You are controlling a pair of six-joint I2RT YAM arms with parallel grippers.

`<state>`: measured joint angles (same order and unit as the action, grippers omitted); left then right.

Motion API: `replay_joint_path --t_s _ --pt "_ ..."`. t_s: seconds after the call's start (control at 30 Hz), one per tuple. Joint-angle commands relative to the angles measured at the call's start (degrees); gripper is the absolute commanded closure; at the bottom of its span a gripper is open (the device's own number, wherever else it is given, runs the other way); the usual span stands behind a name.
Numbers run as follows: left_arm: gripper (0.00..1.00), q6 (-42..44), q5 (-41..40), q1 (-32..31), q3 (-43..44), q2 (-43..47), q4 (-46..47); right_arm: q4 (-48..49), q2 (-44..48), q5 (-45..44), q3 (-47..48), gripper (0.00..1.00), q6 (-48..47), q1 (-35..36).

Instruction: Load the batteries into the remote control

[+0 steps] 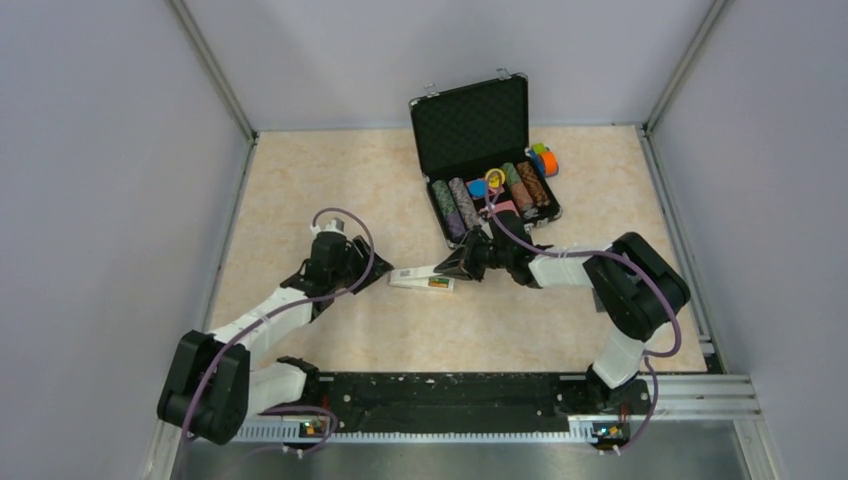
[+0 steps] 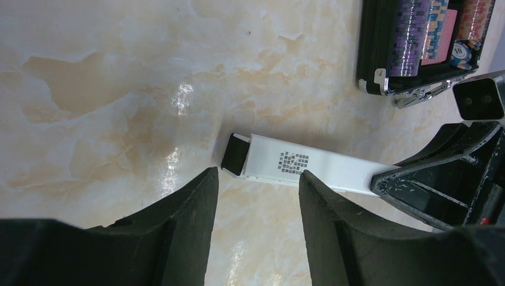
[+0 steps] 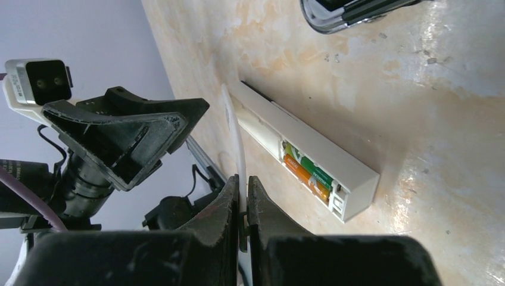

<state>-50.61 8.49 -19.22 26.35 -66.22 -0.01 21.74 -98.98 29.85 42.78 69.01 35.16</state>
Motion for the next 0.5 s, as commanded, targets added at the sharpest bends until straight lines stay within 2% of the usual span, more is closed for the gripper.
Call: replay_joint_path --t_s 0.0,0.47 --pt "0.43 1.9 0.9 0.2 3.1 -1.9 1.0 -4.7 0.4 -2.2 1.5 1.0 -2.9 0.7" --pt "0.46 2.6 2.3 0.2 4.1 -8.8 2.1 -8.9 1.3 -4.2 1.8 1.0 -5.5 1.3"
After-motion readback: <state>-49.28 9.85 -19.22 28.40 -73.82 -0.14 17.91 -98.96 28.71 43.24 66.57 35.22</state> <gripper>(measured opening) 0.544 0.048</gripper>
